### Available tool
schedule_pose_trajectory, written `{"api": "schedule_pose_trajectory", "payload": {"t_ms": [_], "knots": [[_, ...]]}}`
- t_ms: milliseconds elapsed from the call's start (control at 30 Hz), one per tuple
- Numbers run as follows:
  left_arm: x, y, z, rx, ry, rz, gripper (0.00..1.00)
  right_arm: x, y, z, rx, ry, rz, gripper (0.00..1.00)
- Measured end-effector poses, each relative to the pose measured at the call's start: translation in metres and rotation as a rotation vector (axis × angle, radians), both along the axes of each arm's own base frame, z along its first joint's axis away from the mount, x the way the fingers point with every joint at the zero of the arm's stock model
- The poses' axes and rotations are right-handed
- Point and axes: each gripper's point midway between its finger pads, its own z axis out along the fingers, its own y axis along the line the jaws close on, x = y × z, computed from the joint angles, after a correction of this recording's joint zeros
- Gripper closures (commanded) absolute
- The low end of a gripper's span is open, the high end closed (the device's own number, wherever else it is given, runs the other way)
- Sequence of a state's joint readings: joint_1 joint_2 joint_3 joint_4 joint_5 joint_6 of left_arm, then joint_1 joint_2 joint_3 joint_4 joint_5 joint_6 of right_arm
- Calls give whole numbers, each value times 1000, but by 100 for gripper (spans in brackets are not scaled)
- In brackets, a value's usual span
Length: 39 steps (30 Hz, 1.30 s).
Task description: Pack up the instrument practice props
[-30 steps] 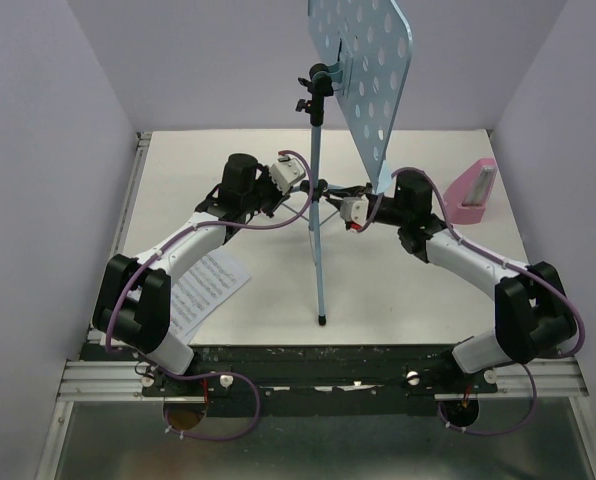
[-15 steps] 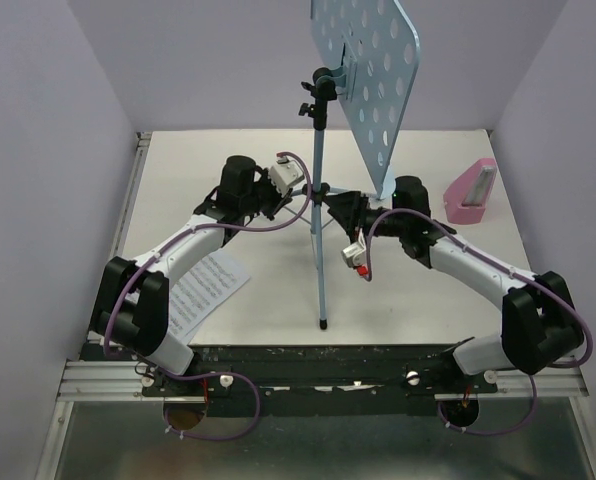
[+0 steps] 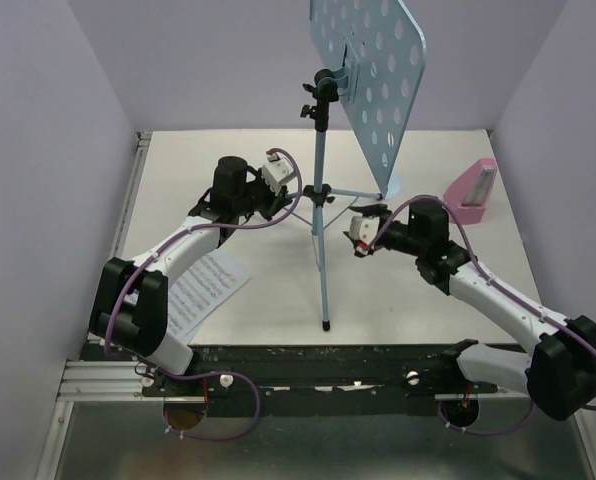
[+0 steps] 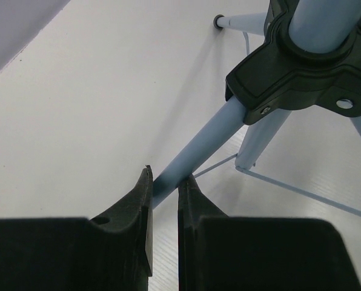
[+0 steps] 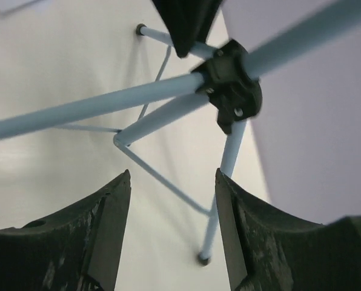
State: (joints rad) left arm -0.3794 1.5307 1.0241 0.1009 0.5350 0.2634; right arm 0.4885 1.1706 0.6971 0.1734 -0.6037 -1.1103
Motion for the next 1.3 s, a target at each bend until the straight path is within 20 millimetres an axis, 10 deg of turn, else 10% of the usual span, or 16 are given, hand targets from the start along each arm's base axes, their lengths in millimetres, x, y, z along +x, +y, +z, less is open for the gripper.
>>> {"api": "schedule_pose_trajectory", "payload": {"t_ms": [267, 567, 1300], "knots": [[-3, -2, 0, -18, 18, -11, 100, 24, -25, 11, 435, 721, -380, 30], [-3, -1, 0, -15, 22, -12, 100, 16, -3, 11, 719, 1285, -419, 39], [-3, -2, 0, -1, 20, -22, 100, 35, 32, 17, 837, 1704, -360, 59]]}}
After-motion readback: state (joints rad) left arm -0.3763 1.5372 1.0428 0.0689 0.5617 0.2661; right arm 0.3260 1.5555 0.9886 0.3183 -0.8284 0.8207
